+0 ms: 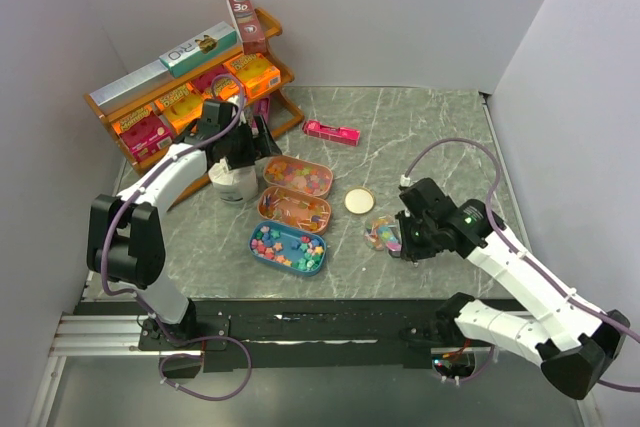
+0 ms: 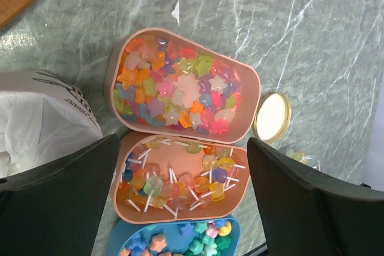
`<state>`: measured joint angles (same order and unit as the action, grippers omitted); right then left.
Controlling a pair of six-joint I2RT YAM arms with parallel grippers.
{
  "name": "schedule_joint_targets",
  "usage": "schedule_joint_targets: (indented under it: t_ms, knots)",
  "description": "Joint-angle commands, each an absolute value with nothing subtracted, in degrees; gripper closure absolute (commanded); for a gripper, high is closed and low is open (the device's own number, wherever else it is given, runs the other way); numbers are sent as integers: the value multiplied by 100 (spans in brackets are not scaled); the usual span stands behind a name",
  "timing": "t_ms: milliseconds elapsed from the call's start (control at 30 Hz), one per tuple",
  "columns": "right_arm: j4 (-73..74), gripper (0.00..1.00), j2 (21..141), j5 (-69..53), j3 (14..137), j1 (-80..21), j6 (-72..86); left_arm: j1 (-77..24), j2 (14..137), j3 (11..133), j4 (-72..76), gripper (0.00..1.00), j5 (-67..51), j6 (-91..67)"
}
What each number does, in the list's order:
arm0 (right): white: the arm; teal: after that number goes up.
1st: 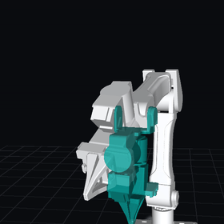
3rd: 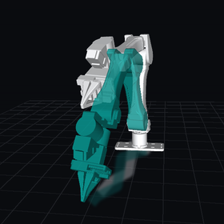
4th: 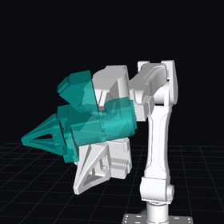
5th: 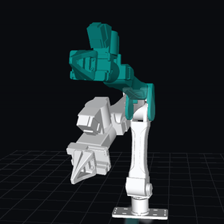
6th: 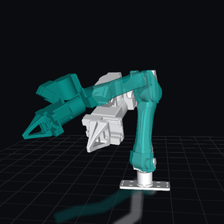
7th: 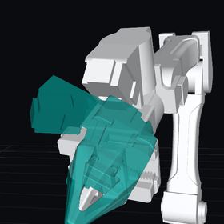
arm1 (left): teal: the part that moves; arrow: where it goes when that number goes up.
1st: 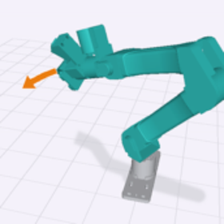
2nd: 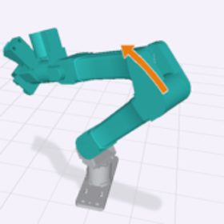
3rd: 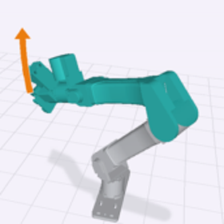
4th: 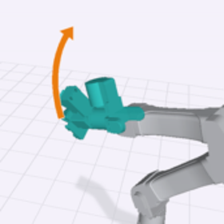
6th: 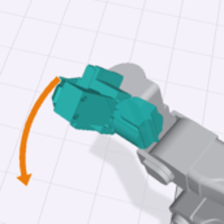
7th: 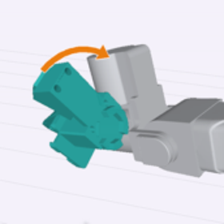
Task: Pack the candies
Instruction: Place the fake candies in the packing bottle.
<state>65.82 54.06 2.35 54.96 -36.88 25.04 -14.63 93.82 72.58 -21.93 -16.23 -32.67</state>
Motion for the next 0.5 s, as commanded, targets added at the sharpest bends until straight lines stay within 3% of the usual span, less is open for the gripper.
schedule_joint_targets:
  t_ms: [0,467]
  knots:
    - [6881,100,5554,238,5897,-3718,2505,-1450,9317,7163,-2013,7,-1688,-3270]
    - [7418,100,5897,35,6337,-3639,2373,-1450,9281,7067,-1899,7,-1670,-3287]
